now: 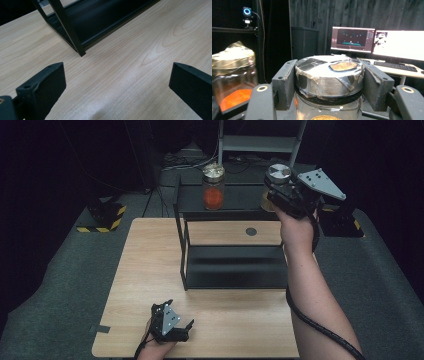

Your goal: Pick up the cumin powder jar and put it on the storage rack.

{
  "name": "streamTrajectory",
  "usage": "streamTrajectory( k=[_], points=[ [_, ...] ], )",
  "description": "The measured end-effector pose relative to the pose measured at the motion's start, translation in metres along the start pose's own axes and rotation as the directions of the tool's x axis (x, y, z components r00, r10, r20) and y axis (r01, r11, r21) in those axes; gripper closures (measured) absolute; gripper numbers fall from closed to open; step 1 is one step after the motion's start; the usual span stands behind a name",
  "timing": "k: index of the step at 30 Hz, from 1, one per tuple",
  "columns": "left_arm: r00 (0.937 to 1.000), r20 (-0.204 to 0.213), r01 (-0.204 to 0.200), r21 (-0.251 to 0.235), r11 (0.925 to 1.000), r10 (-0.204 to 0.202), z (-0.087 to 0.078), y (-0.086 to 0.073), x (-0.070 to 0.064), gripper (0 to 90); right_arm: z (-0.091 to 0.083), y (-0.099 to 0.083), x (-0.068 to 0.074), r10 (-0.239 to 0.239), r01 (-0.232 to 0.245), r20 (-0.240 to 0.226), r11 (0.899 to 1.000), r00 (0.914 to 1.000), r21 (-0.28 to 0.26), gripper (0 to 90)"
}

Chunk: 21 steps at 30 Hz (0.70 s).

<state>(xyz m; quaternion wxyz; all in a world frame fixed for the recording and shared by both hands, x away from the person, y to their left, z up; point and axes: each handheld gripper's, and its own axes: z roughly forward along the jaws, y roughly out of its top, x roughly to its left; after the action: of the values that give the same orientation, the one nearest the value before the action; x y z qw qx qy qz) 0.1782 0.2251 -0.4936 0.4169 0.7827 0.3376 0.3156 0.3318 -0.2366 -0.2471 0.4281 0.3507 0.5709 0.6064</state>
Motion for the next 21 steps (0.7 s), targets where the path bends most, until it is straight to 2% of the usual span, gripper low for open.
streamTrajectory(
  k=[11,21],
  points=[
    [1.0000,0.004,0.009,-0.002,1.0000,-0.009,-0.001,-0.001,0.001,1.1,0.019,-0.006,-0.004,0.023,-0.023,0.019,1.000,0.9996,0.003,34.1],
    [1.0000,0.004,0.008,-0.002,1.0000,-0.008,-0.001,-0.001,0.001,1.1,0.023,-0.010,-0.003,0.019,-0.020,0.012,1.000,0.9997,0.005,34.1]
  ],
)
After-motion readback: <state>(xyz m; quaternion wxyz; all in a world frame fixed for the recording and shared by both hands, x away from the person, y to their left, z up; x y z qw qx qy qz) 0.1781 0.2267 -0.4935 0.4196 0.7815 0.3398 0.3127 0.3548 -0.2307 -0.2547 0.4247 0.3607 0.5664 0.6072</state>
